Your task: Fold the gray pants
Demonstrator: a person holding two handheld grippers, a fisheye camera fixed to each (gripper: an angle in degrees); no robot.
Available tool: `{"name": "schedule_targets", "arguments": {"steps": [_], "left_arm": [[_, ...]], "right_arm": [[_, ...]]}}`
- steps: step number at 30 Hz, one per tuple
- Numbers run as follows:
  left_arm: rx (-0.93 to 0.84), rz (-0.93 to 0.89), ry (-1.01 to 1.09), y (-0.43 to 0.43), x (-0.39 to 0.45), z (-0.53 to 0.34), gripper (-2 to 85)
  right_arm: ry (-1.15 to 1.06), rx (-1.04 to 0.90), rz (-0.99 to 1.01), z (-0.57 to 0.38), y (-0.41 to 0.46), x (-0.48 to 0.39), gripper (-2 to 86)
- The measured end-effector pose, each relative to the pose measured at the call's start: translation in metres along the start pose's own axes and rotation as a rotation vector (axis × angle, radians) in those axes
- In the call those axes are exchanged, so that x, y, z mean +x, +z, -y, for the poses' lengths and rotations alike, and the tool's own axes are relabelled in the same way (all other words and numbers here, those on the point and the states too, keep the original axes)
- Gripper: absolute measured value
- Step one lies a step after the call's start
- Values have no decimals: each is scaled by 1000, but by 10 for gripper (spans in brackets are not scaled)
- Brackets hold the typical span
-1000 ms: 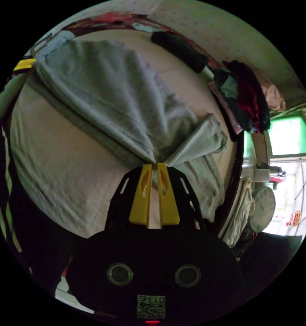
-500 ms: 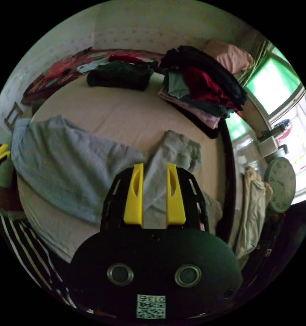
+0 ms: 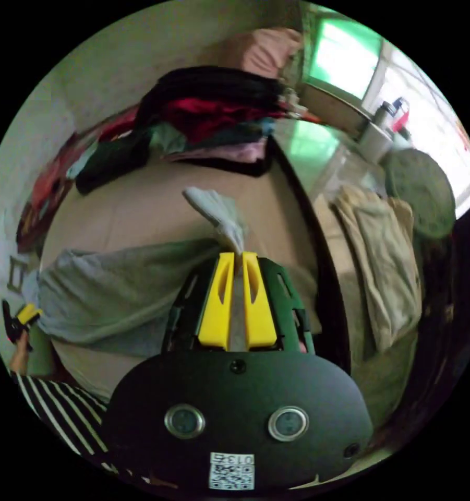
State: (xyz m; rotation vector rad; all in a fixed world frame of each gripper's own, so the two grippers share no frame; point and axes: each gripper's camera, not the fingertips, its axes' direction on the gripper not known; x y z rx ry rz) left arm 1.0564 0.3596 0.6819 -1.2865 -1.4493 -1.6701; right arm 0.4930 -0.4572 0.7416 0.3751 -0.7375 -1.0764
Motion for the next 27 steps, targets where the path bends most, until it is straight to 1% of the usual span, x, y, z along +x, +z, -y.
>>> {"name": "schedule_targets", "arguments": {"steps": [2,4,5,8,12,17,19,21,23,25,27], "left_arm": [[-1,-13,-25,3,-4,-6,120],[-8,-27,-41,9,-8,-13,120],[-16,-28,-35,12,-9,-16,121],[-23,-32,-33,16,-16,-24,120],[18,-47,-92,12,-31,-37,117],[1,-84,-157,29,-46,-52,118],[-3,-66,-137,34,-46,-52,118],[-10,-50,-130,42,-47,-53,119],[-10,-51,-143,49,-51,-57,119],[-16,-56,-154,59,-55,-62,119],[-21,-44,-157,69,-60,-68,119]], "right_arm": [[216,-22,97,-43,-5,64,16],[322,-91,147,-76,11,96,14],[352,-152,148,-95,24,107,14],[384,-196,75,-126,31,121,12],[303,-135,-15,-132,10,125,24],[156,-86,-129,-99,8,114,78],[163,-108,-165,-85,18,112,93],[212,-138,-147,-77,29,116,98],[255,-192,-79,-72,43,119,88],[234,-201,-51,-70,49,112,65],[173,-219,-101,-63,47,98,43]]}}
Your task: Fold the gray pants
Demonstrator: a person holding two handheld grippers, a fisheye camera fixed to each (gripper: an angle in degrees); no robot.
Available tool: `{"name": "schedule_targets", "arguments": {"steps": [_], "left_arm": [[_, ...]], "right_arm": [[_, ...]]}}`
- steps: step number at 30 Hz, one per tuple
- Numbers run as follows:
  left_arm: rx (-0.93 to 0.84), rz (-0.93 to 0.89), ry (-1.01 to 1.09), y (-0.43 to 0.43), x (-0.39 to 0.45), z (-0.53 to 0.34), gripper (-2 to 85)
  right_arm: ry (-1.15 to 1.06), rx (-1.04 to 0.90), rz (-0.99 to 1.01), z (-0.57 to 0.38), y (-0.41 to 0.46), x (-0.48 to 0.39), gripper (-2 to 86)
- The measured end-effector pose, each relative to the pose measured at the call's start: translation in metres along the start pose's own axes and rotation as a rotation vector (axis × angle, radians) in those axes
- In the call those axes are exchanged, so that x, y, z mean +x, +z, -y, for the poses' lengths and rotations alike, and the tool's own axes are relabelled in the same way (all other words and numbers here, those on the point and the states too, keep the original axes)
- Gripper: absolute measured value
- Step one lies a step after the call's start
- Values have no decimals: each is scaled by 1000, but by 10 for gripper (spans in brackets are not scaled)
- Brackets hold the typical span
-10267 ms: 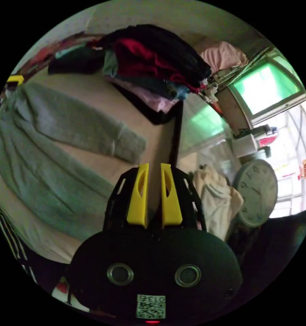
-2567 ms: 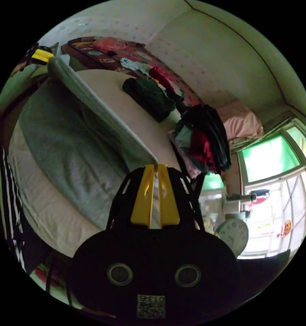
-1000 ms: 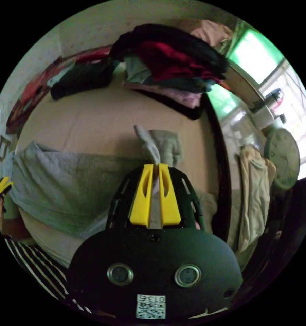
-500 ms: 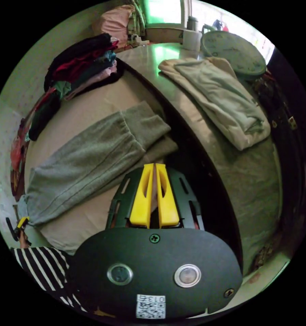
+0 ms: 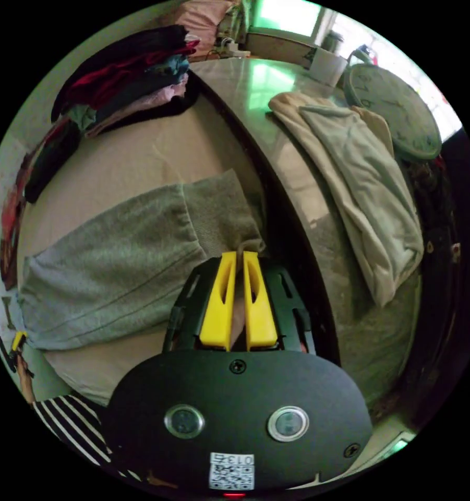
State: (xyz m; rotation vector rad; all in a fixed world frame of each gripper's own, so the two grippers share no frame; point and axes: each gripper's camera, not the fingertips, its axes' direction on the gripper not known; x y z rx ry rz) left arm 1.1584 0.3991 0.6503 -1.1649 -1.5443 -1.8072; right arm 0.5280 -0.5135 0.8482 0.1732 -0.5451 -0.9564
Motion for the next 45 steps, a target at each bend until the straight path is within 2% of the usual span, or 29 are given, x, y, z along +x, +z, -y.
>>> {"name": "schedule_targets", "arguments": {"steps": [4,7,11,13,16,18,20,22,24,28,31,34,37,38,41,43,45], "left_arm": [[28,12,-19,7,-14,-10,118],[37,-16,-69,23,-30,-24,116],[27,-101,-176,57,-62,-46,116],[36,-144,-210,67,-78,-55,116],[126,-245,-299,68,-108,-76,117],[216,-233,-341,62,-128,-92,123],[247,-174,-348,66,-140,-95,131],[248,-147,-367,79,-156,-91,149],[247,-218,-425,99,-182,-79,191],[202,-248,-527,139,-213,-57,224],[113,-273,-555,183,-233,-41,200],[81,-290,-600,219,-260,-35,111],[196,-431,-603,228,-295,-41,66],[288,-446,-578,220,-307,-49,62],[380,-453,-617,234,-330,-85,64],[340,-509,-666,277,-338,-109,78],[217,-683,-829,338,-355,-139,85]], "right_arm": [[-124,56,-144,-7,-34,-31,26],[-115,87,-164,-24,-50,-40,23],[-120,-32,-156,-37,-18,-57,33],[-114,-21,-133,-37,-23,-67,48],[-98,14,-159,-34,-51,-87,69],[-116,66,-231,-35,-73,-105,71],[-168,148,-248,-32,-98,-146,67],[-238,178,-173,-28,-111,-192,60],[-344,186,-121,-25,-118,-252,53],[-667,214,-11,-41,-128,-419,30],[-906,210,1,-65,-127,-528,14],[-1033,189,-36,-81,-118,-608,7],[-1066,97,-166,-83,-94,-655,3],[-1066,70,-184,-85,-87,-665,3],[-1060,129,-166,-93,-91,-684,2],[-1055,145,-181,-98,-93,-698,2],[-1035,178,-191,-105,-95,-710,2]]}}
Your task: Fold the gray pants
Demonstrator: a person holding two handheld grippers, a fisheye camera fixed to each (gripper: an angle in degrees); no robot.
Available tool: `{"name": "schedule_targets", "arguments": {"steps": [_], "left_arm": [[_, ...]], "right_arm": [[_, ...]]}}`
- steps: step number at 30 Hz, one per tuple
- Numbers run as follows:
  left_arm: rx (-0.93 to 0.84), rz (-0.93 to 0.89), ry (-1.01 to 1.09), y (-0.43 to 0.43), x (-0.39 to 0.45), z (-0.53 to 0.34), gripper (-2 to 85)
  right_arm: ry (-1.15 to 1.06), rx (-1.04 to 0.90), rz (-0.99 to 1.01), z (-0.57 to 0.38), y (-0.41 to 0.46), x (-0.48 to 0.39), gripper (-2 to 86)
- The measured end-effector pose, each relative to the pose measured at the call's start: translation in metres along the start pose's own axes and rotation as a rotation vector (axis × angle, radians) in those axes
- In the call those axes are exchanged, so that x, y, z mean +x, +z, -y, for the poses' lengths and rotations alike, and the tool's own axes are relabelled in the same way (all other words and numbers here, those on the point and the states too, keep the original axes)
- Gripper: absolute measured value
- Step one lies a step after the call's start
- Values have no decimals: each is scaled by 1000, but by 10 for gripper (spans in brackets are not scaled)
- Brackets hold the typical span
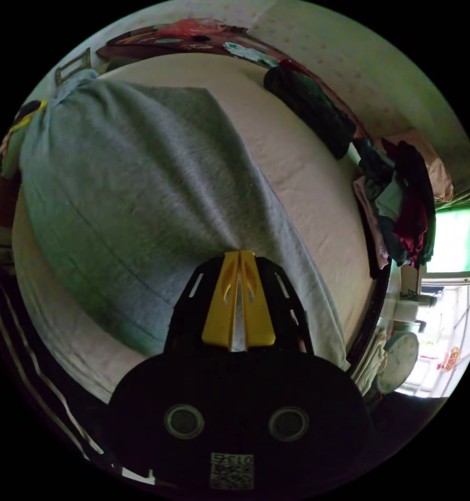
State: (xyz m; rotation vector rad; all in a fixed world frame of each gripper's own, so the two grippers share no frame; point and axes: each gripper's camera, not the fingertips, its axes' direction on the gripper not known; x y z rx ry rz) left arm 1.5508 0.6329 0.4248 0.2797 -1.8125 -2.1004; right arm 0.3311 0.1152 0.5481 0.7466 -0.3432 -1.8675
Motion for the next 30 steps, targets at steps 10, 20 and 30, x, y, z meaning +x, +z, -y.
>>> {"name": "schedule_targets", "arguments": {"steps": [10,20,30], "left_arm": [[-109,170,500,10,82,130,175],[-425,347,624,155,128,200,78],[-241,-288,27,116,7,254,5]], "right_arm": [[-5,-75,-113,56,-17,-56,2],[-4,-114,-162,86,-26,-88,1],[-7,-104,-174,91,-25,-97,2]]}}
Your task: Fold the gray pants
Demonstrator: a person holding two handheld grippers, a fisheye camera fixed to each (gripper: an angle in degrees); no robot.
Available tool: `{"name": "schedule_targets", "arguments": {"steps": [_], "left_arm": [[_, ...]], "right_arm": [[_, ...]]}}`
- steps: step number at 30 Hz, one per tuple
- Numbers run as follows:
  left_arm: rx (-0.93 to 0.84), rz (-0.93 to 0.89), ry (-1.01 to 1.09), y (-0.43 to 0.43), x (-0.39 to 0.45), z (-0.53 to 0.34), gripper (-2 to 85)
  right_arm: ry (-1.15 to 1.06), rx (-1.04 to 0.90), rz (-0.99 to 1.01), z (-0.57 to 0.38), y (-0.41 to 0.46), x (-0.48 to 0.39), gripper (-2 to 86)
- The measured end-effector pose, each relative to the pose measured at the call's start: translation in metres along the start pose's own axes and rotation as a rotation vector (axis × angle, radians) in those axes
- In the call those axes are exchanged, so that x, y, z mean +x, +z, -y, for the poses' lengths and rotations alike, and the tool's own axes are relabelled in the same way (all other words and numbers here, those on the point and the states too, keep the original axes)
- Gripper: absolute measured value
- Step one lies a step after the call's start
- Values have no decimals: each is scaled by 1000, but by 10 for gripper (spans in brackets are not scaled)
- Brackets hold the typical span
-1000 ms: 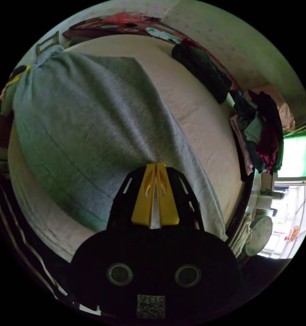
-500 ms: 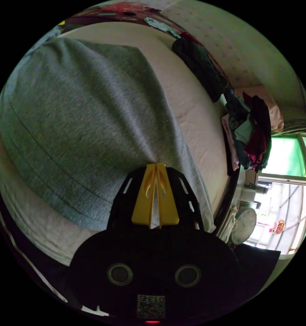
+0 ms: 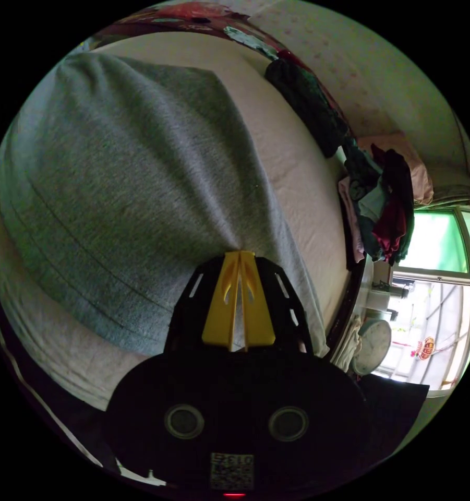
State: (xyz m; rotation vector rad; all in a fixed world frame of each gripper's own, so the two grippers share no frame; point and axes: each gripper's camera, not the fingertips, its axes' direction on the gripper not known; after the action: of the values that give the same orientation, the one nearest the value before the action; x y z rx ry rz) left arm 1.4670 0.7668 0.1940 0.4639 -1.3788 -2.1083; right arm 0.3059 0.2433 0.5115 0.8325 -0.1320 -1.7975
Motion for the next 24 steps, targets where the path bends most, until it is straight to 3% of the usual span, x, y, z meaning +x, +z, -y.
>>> {"name": "schedule_targets", "arguments": {"steps": [6,10,13,15,18,24], "left_arm": [[111,-327,-319,20,-94,-36,3],[249,-244,-283,7,-77,-49,5],[255,-87,-30,-12,-18,-40,11],[149,1,250,-1,58,-37,10],[-17,162,553,53,159,-53,8],[-351,67,975,195,326,-118,4]], "right_arm": [[-11,4,-26,-4,7,-2,1],[-21,-3,-19,-9,15,4,1],[-21,-26,-6,-11,21,11,-1],[19,-35,20,-13,19,25,-1],[157,106,93,-19,4,60,-2],[177,253,311,-13,21,97,-1]]}}
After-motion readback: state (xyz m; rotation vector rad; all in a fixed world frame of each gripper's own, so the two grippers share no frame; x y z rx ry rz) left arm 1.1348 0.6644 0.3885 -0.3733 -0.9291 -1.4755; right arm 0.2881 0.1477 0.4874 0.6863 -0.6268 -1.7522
